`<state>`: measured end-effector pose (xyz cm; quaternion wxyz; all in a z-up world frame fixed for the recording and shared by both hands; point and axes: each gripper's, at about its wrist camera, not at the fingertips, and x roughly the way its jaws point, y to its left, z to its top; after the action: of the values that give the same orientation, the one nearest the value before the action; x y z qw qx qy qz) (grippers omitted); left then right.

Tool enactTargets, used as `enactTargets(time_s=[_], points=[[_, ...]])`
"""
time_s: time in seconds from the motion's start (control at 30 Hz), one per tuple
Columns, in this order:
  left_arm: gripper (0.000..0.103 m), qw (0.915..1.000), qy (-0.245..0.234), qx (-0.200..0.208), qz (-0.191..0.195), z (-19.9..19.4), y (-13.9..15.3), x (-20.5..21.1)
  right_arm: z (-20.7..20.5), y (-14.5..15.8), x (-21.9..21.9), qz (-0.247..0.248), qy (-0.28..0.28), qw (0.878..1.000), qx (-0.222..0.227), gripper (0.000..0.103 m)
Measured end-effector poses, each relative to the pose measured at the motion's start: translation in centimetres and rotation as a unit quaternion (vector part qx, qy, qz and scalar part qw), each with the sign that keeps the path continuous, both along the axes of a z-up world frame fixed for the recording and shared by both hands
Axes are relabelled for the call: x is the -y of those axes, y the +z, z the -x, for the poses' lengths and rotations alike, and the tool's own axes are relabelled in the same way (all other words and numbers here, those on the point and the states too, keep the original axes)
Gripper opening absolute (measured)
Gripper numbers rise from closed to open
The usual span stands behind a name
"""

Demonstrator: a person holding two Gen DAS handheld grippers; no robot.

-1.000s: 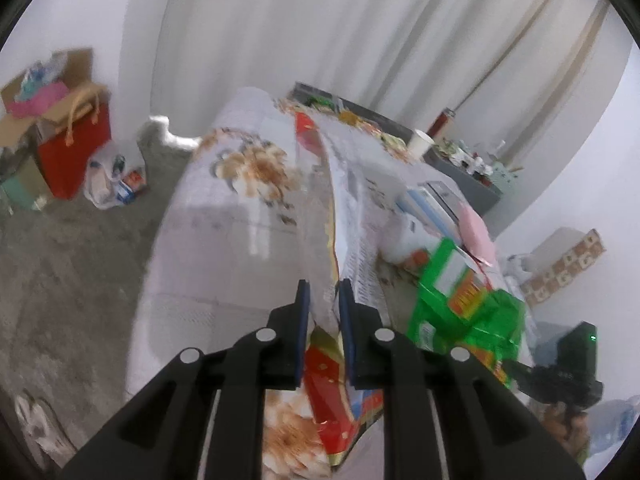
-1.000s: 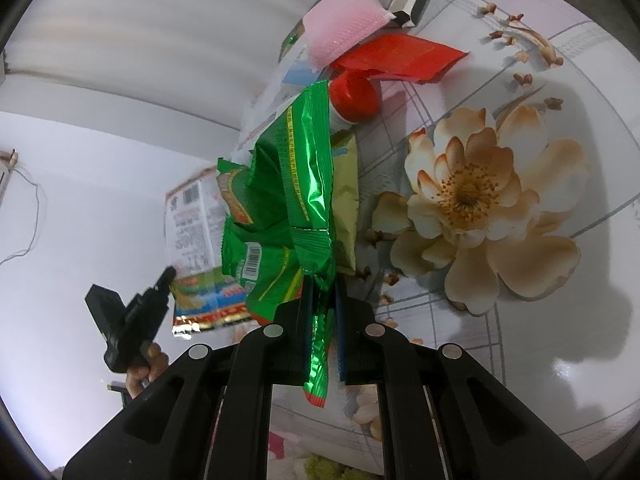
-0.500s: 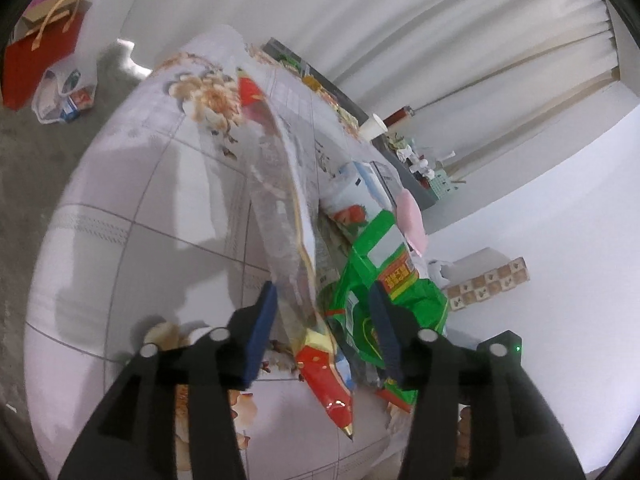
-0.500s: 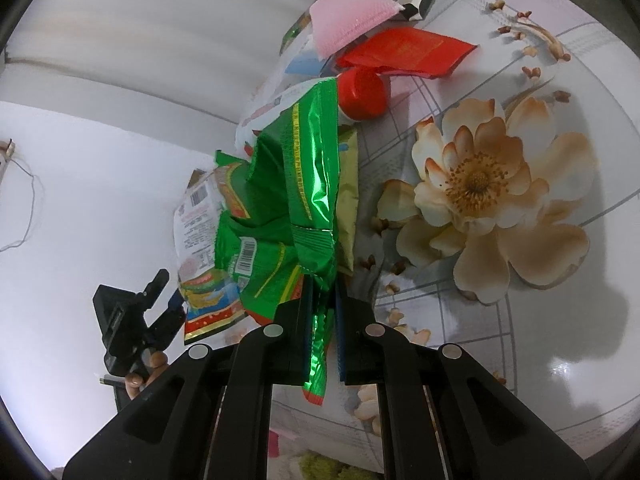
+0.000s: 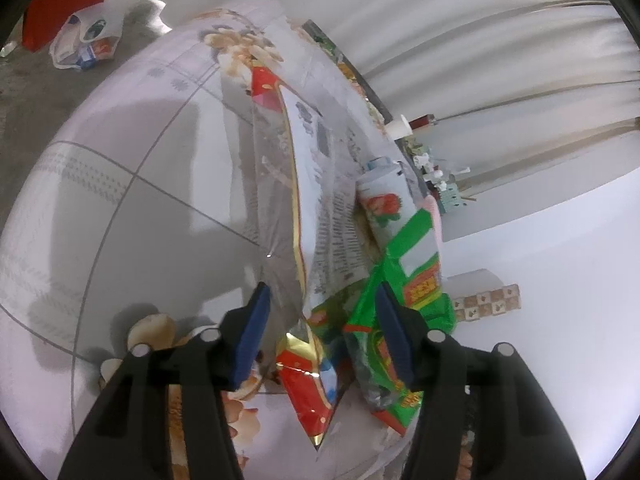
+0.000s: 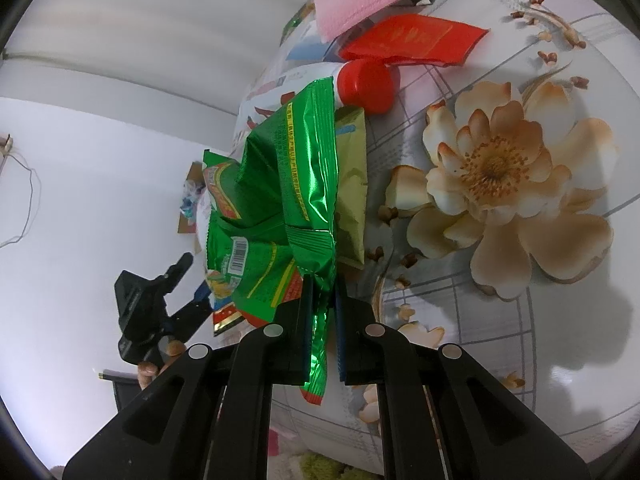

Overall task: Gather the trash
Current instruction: 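Lift the green bag with the right gripper while the left gripper lifts the white-and-red packet, then carry the green bag and white packet over the blue wastebasket with both grippers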

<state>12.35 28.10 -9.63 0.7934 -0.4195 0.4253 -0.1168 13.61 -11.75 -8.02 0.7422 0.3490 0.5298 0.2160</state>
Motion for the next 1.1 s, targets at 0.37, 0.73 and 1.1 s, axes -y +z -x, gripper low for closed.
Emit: enactTargets(time_s=[0.37,0.73,1.1], points=[[0.013,0.9996,0.005,0.027,0.003,1.3,0.6,-1.0,-0.1,0.2,1.5,-0.091,0.005,0.996,-0.006,0.006],[0.009,0.9947,0.025,0.099,0.011,4.4,5.2,-2.9,-0.5,2.7,2.5,-0.161,0.014,0.987,0.024,0.004],[0.009,0.986,0.038,0.162,-0.011,7.9,10.6,-3.6,0.0,6.0,4.2,-0.185,0.019,0.98,0.076,0.004]])
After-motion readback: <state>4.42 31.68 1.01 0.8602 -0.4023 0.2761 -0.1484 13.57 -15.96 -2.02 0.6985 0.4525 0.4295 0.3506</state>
